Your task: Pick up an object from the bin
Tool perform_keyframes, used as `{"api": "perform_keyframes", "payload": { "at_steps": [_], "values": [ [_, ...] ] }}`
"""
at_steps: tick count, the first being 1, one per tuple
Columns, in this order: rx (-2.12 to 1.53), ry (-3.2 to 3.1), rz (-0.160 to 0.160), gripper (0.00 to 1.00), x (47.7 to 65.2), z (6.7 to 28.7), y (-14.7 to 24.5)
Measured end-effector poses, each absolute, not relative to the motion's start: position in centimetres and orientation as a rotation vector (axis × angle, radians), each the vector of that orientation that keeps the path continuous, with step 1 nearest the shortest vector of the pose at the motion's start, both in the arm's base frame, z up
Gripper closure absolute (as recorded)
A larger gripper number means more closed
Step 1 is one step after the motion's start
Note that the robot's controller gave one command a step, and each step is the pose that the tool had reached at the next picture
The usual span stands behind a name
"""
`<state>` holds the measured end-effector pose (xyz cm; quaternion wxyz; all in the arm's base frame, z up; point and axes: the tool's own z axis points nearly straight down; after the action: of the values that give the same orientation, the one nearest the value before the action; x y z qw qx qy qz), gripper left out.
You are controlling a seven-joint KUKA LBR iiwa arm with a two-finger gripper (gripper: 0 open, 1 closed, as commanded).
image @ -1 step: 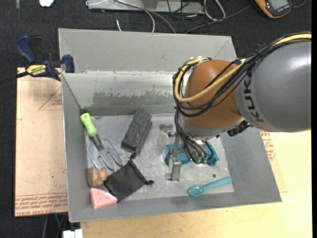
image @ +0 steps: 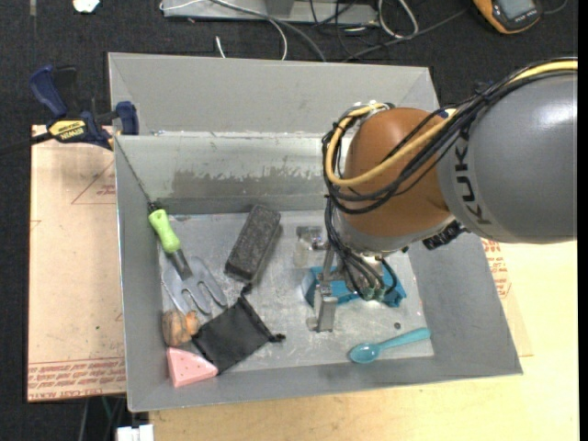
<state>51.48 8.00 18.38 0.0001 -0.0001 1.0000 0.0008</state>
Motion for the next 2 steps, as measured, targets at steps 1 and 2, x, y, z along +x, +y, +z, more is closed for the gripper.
{"api": "perform_keyframes", "payload": {
  "at_steps": [1, 2],
  "values": [
    [-0.084, 3.14, 0.003, 0.0, 53.7, 16.6, 3.2],
    [-0.213, 3.128, 0.006, 0.0, 55.6, 16.3, 1.3]
  ]
}}
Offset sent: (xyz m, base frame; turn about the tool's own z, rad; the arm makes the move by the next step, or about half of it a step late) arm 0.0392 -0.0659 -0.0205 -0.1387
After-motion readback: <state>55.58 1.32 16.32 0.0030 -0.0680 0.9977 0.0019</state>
